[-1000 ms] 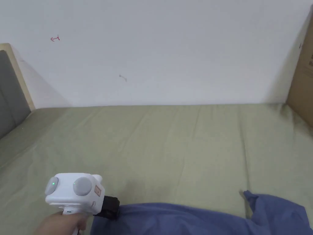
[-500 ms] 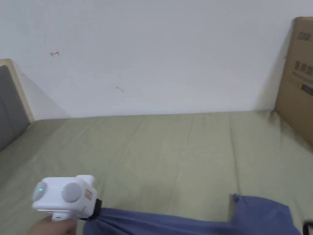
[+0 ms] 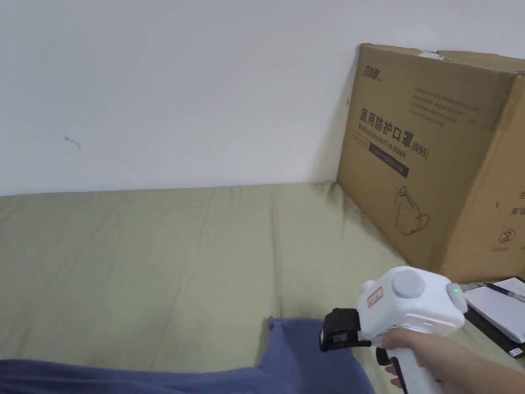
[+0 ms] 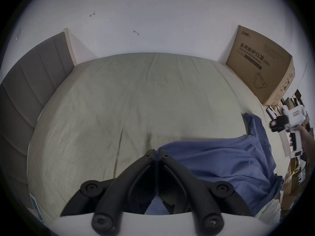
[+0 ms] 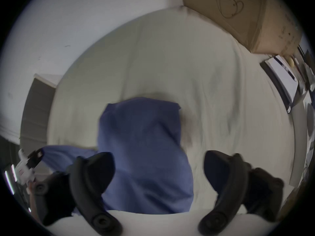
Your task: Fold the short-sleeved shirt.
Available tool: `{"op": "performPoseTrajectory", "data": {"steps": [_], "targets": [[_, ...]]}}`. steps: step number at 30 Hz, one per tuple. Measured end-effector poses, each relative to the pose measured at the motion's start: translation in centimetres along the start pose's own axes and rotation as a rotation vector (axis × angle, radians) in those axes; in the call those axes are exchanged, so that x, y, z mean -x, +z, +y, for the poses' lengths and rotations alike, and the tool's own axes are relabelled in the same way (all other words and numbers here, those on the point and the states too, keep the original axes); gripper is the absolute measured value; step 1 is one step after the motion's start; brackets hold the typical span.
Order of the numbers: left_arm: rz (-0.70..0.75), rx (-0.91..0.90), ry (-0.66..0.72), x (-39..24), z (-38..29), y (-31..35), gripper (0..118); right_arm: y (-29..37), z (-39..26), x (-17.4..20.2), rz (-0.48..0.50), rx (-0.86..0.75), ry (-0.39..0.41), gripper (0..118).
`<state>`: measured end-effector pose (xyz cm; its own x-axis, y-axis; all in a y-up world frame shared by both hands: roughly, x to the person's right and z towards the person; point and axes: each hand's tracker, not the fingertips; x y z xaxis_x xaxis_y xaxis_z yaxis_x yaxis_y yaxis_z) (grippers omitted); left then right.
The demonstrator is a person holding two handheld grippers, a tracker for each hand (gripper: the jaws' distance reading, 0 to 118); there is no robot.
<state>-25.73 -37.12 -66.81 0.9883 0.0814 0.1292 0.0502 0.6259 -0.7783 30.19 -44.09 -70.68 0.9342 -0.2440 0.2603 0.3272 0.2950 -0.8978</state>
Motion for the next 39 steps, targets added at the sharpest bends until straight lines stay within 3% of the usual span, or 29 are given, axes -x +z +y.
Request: {"op": "performPoseTrajectory", "data": {"steps": [4, 9, 10, 12, 13, 14, 15, 18, 22, 27, 33, 39], "targets": [[-0.009, 0.014, -0.024, -0.3, -0.1, -0.6, 1, -4.3, 0.9, 0.0, -0.065, 0.023, -0.001, 105], [0.013, 0.054, -0.039, 0.1, -0.3, -1.8, 1, -4.9, 0.9, 2.1, -0.177, 0.051, 0.111, 101], [0.015, 0.062, -0.030, 0.2, -0.4, -1.9, 1, -4.1, 0.4, 2.8, -0.194, 0.020, 0.136, 93], [0.019, 0.062, -0.004, 0.6, -0.6, -2.0, 1, -2.8, -0.1, 3.5, -0.218, -0.007, 0.195, 50], [0.017, 0.059, 0.016, 0.7, -0.8, -1.8, 1, -1.9, -0.3, 3.5, -0.181, -0.015, 0.207, 16], [0.016, 0.060, 0.032, 0.6, -1.0, -1.5, 1, -1.3, -0.4, 3.4, -0.113, 0.016, 0.199, 0], [0.016, 0.062, 0.042, 0.7, -1.3, -1.0, 1, -0.2, -0.7, 3.5, -0.147, -0.008, 0.191, 0], [0.023, 0.056, 0.052, 0.2, -1.6, 1.7, 1, 4.4, -1.4, 2.8, -0.004, -0.080, 0.151, 0], [-0.015, -0.049, 0.084, -0.1, -0.8, 8.1, 1, 13.7, -2.7, 2.4, 0.041, -0.212, 0.205, 0], [-0.015, -0.165, 0.025, -1.7, 1.0, 17.3, 1, 26.3, -4.6, 2.0, 0.109, -0.375, 0.214, 0], [-0.021, -0.337, 0.010, -3.5, 4.6, 27.0, 1, 38.4, -6.5, 2.6, 0.133, -0.589, 0.220, 0], [-0.016, -0.445, 0.004, -5.0, 9.8, 32.7, 1, 46.9, -5.3, 4.7, 0.121, -0.738, 0.240, 0]]}}
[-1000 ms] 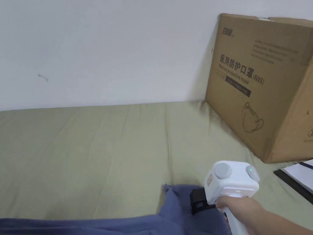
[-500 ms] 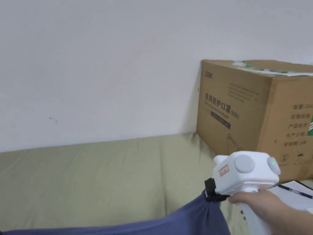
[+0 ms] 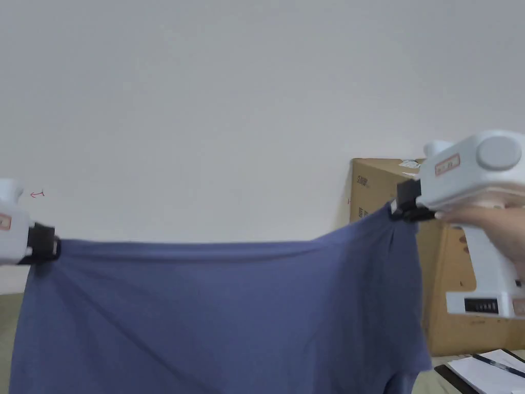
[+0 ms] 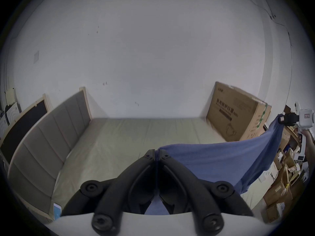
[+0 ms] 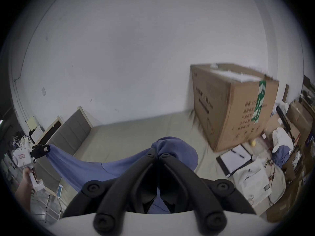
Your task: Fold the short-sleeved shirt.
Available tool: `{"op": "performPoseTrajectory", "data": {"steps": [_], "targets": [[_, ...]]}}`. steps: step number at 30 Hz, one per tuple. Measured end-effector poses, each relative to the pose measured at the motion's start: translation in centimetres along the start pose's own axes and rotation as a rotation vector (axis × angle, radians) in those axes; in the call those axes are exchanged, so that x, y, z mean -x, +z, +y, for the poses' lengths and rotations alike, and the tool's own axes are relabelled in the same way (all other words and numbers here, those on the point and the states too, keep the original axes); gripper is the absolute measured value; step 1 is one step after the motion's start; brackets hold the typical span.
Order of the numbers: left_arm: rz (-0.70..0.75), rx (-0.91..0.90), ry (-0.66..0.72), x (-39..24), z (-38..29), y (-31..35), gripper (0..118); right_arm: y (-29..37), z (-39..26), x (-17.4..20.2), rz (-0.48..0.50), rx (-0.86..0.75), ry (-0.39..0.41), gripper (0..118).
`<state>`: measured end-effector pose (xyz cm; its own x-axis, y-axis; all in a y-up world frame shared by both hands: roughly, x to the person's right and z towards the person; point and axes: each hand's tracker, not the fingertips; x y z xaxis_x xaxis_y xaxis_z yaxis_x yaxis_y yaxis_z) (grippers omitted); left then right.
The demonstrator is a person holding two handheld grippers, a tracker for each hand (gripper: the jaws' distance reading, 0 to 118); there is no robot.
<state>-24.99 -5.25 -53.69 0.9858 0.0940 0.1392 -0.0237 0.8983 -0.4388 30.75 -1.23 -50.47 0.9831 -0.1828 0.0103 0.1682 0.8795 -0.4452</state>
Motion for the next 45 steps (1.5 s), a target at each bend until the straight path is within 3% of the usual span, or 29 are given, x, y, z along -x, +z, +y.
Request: {"op": "performPoseTrajectory", "data": {"steps": [12, 16, 23, 27, 34, 40, 45], "targets": [[0.044, -0.113, 0.044, -0.7, 9.8, -7.2, 1, -4.9, 13.8, 4.4, -0.149, -0.200, 0.067, 0], [0.060, -0.131, 0.068, -0.4, 12.0, -12.4, 1, -8.2, 17.2, 6.2, -0.215, -0.301, 0.164, 0], [0.066, -0.222, 0.106, -0.7, 13.5, -18.8, 1, -12.7, 18.3, 7.3, -0.297, -0.456, 0.249, 0], [0.081, -0.220, 0.097, -1.0, 11.6, -21.3, 1, -15.4, 16.0, 6.6, -0.330, -0.453, 0.266, 0], [0.084, 0.058, -0.032, -2.1, 1.7, -26.7, 1, -24.0, 3.0, 2.5, -0.307, -0.110, 0.266, 0], [0.005, 0.382, 0.098, -2.5, -16.6, -28.7, 1, -28.1, -18.8, -2.9, -0.228, 0.303, 0.131, 0], [-0.014, 0.569, 0.033, -2.0, -29.3, -24.9, 1, -22.9, -33.8, -6.5, -0.214, 0.534, 0.023, 0]]}}
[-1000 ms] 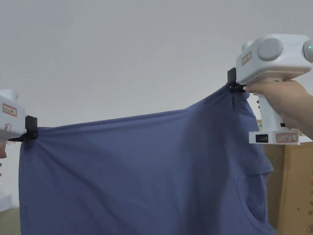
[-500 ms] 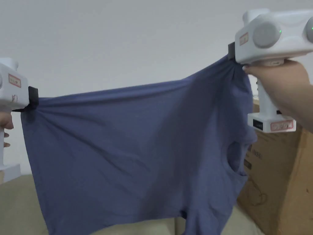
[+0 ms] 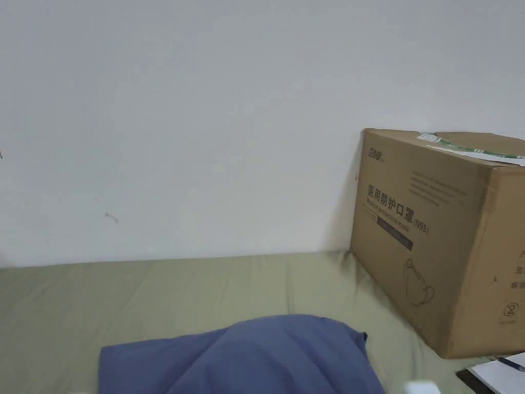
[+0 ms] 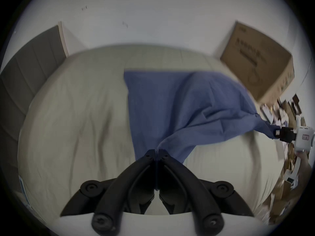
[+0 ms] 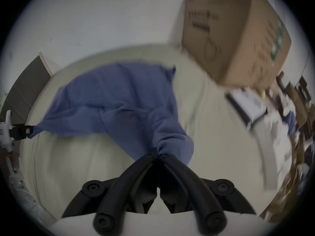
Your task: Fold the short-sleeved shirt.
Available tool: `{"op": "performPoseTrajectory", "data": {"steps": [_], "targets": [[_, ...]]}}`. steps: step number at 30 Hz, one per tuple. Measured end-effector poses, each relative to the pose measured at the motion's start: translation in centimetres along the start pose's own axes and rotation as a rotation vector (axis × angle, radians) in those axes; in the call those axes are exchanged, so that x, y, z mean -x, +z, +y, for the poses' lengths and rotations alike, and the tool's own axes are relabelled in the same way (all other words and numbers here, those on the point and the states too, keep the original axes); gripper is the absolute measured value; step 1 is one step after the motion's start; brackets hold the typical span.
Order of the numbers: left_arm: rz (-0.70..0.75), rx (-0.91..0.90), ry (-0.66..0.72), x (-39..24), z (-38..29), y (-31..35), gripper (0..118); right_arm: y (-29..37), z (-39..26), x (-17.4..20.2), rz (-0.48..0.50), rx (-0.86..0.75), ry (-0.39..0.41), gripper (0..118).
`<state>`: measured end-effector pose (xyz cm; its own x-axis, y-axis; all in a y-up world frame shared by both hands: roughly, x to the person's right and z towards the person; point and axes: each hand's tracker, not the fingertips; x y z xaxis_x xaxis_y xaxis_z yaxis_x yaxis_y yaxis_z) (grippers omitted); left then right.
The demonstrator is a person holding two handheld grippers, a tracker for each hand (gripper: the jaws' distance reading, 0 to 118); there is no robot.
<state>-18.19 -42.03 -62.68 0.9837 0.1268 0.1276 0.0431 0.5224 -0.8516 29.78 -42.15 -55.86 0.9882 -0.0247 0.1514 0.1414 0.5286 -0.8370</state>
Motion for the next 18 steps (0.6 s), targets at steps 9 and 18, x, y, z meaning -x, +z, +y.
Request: {"op": "performPoseTrajectory", "data": {"steps": [9, 18], "targets": [[-0.062, 0.045, -0.026, 2.3, -13.4, 7.7, 1, 10.1, -13.9, -7.3, 0.047, 0.004, 0.032, 0], [-0.081, 0.127, -0.149, 0.3, -19.3, 10.5, 1, 10.8, -18.9, -9.4, -0.002, 0.245, 0.051, 0]]}}
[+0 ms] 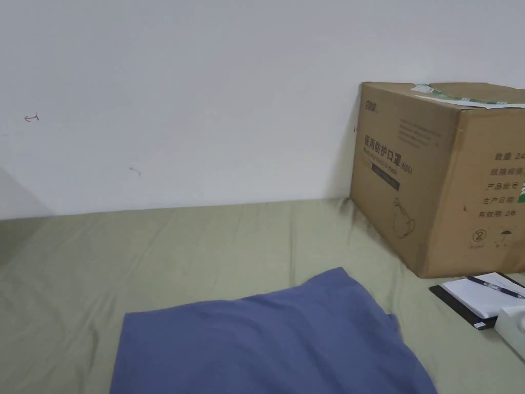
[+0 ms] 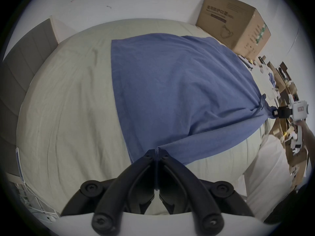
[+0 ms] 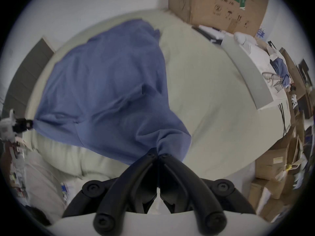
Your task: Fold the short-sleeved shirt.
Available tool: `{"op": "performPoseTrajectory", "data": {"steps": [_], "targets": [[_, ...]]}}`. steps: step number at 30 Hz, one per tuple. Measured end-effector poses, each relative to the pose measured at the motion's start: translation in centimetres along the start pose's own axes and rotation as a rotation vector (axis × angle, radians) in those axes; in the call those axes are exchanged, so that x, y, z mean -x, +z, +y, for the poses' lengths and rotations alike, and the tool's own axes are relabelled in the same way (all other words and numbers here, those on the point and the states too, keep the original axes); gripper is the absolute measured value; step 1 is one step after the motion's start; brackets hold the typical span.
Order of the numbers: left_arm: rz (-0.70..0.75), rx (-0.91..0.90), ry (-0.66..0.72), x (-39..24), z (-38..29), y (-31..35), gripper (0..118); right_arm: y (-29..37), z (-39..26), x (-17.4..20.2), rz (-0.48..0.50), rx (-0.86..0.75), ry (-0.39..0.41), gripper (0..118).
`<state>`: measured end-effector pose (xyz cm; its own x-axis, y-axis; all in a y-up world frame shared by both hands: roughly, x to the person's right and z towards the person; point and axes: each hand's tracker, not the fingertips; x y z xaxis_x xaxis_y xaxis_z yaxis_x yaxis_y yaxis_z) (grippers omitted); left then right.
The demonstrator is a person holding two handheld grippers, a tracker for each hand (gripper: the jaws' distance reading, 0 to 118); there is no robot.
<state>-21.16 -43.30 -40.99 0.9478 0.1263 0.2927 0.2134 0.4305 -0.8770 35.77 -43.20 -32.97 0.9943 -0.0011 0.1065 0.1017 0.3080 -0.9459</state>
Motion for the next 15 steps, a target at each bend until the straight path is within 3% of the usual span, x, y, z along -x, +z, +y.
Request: {"op": "performPoseTrajectory", "data": {"steps": [3, 6, 7, 8, 9, 10, 11, 12, 14, 15], "targets": [[0.047, 0.064, -0.064, -0.5, -0.3, -0.9, 1, -1.0, -0.3, 0.6, -0.033, 0.010, 0.078, 0], [0.061, 0.087, -0.075, -0.9, -0.3, -1.5, 1, -2.2, 0.5, 1.1, -0.045, 0.042, 0.052, 1], [0.065, 0.085, -0.073, -1.0, -0.3, -1.5, 3, -2.4, 0.6, 1.3, -0.049, 0.047, 0.044, 3], [0.074, 0.087, -0.071, -1.0, -0.2, -1.5, 8, -2.5, 0.6, 1.3, -0.055, 0.047, 0.035, 16], [0.084, 0.098, -0.069, -1.0, -0.2, -1.6, 24, -2.6, 0.6, 1.3, -0.054, 0.045, 0.029, 31], [0.093, 0.115, -0.065, -0.9, -0.3, -1.5, 51, -2.7, 0.5, 1.3, -0.063, 0.045, 0.030, 46], [0.111, 0.126, -0.074, -0.6, -0.5, -1.4, 91, -2.6, 0.4, 1.2, -0.085, 0.035, 0.037, 65], [0.125, 0.129, -0.075, -0.3, -0.6, -1.0, 109, -2.2, 0.2, 1.0, -0.090, 0.020, 0.040, 85], [0.127, 0.074, -0.040, 0.4, -1.0, 0.9, 112, -1.0, 0.0, 0.7, -0.083, -0.002, 0.023, 114], [0.093, 0.022, -0.013, 0.8, -1.1, 2.3, 112, -0.2, -0.2, 0.7, -0.059, -0.036, 0.002, 116]]}}
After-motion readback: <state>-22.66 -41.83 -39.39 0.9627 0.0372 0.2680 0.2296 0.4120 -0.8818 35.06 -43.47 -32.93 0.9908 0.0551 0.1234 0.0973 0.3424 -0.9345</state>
